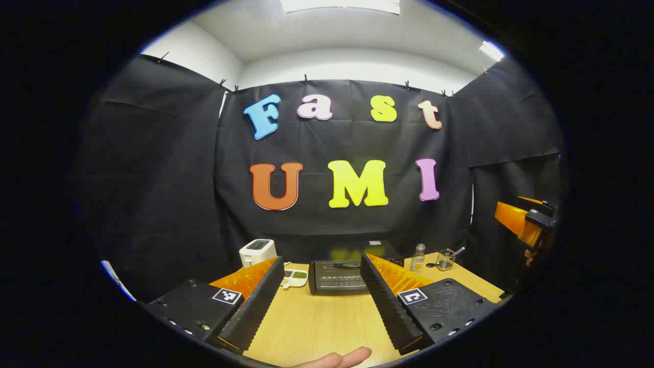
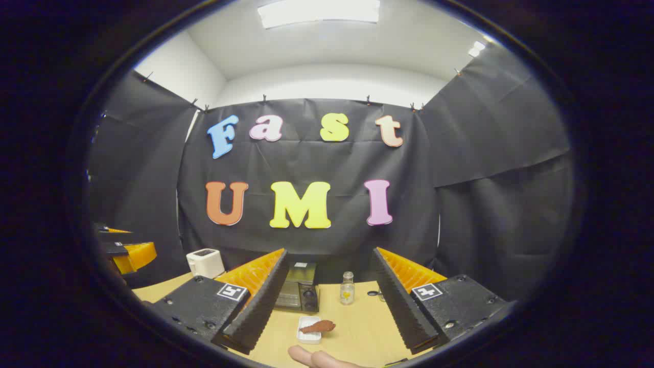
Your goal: Open the electric oven with the left hand, put the food in, and close the electric oven.
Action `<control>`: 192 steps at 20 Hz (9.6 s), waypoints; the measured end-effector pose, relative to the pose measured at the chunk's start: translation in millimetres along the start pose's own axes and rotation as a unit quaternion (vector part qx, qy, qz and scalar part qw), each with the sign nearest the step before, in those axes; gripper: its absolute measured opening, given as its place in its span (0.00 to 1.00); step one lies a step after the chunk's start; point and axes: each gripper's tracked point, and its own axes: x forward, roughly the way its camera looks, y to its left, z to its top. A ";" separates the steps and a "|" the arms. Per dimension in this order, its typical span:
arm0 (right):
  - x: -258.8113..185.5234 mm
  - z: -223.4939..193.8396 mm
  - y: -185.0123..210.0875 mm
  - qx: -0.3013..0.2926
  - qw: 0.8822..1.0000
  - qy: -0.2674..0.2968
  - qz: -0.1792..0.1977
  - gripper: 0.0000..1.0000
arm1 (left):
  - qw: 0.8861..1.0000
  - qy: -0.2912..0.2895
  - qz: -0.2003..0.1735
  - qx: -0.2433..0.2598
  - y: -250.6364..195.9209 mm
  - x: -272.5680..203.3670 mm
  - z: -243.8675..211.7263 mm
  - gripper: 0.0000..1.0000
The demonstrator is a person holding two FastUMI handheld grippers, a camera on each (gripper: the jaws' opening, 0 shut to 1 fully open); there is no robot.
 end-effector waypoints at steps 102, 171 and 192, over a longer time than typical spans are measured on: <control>32.0 -120.6 -72.5 0.010 0.991 0.133 -0.030 1.00 | 0.968 0.249 -0.044 -0.001 -77.2 156.4 -355.2 0.97; 143.1 -233.5 159.6 -0.061 0.967 0.201 0.147 0.07 | 0.998 -0.017 0.057 0.035 75.9 -41.5 -87.2 0.96; 290.5 -331.6 227.3 0.368 0.911 0.183 0.037 0.07 | 0.993 -0.016 0.113 0.003 141.4 -24.5 -105.6 0.96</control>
